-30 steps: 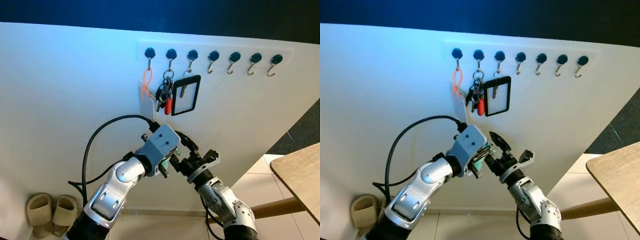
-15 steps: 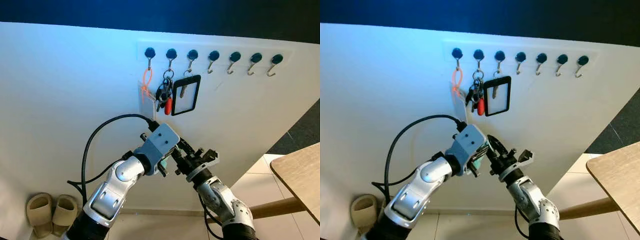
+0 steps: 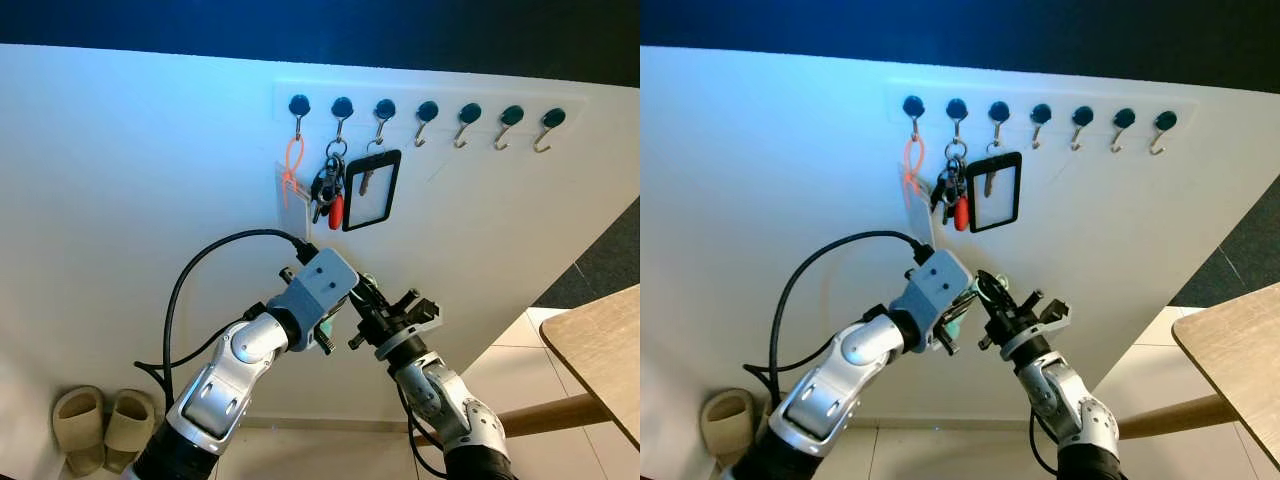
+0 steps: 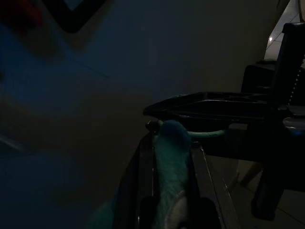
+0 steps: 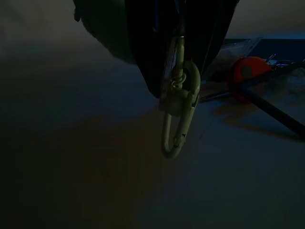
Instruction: Hang keys on a hook
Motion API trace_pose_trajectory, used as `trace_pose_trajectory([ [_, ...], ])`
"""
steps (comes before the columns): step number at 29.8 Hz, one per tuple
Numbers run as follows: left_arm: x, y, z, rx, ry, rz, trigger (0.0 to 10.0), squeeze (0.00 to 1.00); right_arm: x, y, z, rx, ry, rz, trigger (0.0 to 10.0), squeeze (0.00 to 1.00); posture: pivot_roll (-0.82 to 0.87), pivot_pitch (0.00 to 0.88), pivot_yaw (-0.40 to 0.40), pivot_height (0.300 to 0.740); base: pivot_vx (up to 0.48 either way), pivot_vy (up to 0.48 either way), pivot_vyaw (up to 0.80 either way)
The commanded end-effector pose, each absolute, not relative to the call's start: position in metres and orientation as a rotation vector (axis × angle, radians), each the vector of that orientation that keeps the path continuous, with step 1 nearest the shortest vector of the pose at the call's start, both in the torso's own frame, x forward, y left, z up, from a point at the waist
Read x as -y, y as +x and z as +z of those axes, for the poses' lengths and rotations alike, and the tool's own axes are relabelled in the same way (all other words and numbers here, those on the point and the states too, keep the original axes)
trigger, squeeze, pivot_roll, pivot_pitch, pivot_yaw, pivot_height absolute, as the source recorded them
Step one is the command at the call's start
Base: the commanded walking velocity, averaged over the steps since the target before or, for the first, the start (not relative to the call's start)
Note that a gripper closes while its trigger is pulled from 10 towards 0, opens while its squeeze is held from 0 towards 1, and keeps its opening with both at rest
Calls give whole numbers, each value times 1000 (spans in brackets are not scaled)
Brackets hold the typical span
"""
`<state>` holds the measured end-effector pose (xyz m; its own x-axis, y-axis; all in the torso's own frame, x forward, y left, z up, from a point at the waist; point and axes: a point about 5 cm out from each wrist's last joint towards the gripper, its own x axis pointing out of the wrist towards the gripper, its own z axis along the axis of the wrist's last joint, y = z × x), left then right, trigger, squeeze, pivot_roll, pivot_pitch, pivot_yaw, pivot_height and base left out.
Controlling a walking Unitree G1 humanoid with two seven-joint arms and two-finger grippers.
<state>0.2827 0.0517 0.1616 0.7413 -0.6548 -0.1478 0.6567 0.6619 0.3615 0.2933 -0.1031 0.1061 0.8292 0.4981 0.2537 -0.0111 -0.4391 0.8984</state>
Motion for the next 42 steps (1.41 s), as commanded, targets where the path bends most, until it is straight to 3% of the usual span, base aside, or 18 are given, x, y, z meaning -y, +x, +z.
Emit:
trace_pose_trajectory([
  [1, -53, 283, 167, 22, 412, -732, 10000, 0, 88, 290, 98, -408, 2006, 577, 824, 0, 111, 101, -70, 740, 0, 0, 0],
  [2, -53, 283, 167, 23, 415, -732, 10000, 0, 88, 290, 98, -407, 2006, 577, 0, 0, 111, 102, -70, 740, 0, 0, 0],
  [5, -53, 283, 167, 24, 422, -736, 10000, 0, 88, 290, 98, -406, 2008, 575, 0, 0, 111, 103, -70, 740, 0, 0, 0],
  [6, -53, 283, 167, 24, 422, -737, 10000, 263, 88, 290, 98, -406, 2008, 575, 0, 0, 112, 103, -70, 740, 0, 0, 0],
  [7, -53, 283, 167, 24, 420, -739, 10000, 686, 88, 290, 98, -406, 2008, 575, 0, 0, 112, 103, -70, 740, 0, 0, 0],
  [8, -53, 283, 167, 24, 419, -739, 10000, 686, 88, 290, 98, -406, 2007, 575, 0, 0, 112, 103, -70, 740, 0, 0, 0],
  [9, -53, 283, 168, 24, 418, -741, 10000, 1000, 88, 290, 97, -406, 2007, 576, 0, 0, 112, 103, -69, 740, 0, 0, 0],
  [11, -53, 283, 168, 24, 417, -743, 10000, 1000, 88, 290, 97, -406, 2006, 576, 0, 0, 112, 103, -69, 740, 0, 0, 0],
  [12, -54, 284, 168, 29, 430, -733, 10000, 333, 88, 290, 97, -406, 2005, 576, 0, 0, 112, 103, -69, 740, 0, 0, 0],
  [14, -55, 284, 168, 29, 435, -728, 10000, 333, 87, 290, 97, -407, 2005, 576, 0, 0, 112, 103, -69, 740, 0, 0, 0],
  [15, -55, 284, 168, 28, 431, -726, 10000, 0, 87, 289, 97, -406, 2006, 576, 0, 0, 111, 103, -69, 740, 0, 0, 0],
  [27, -55, 284, 168, 29, 402, -759, 10000, 0, 87, 290, 98, -400, 2009, 577, 0, 0, 111, 105, -70, 740, 0, 0, 0],
  [28, -56, 283, 168, 24, 398, -766, 10000, 1000, 87, 290, 98, -400, 2010, 577, 0, 0, 111, 105, -70, 740, 0, 0, 0],
  [31, -58, 284, 167, 23, 403, -753, 10000, 1000, 87, 290, 99, -398, 2010, 577, 0, 0, 111, 105, -69, 740, 0, 0, 0],
  [33, -59, 285, 167, 18, 406, -741, 10000, 0, 87, 290, 99, -397, 2011, 577, 0, 0, 110, 104, -69, 740, 0, 0, 0],
  [42, -67, 286, 165, 10, 408, -729, 10000, 0, 88, 290, 99, -390, 2013, 576, 0, 0, 110, 105, -70, 740, 0, 0, 0],
])
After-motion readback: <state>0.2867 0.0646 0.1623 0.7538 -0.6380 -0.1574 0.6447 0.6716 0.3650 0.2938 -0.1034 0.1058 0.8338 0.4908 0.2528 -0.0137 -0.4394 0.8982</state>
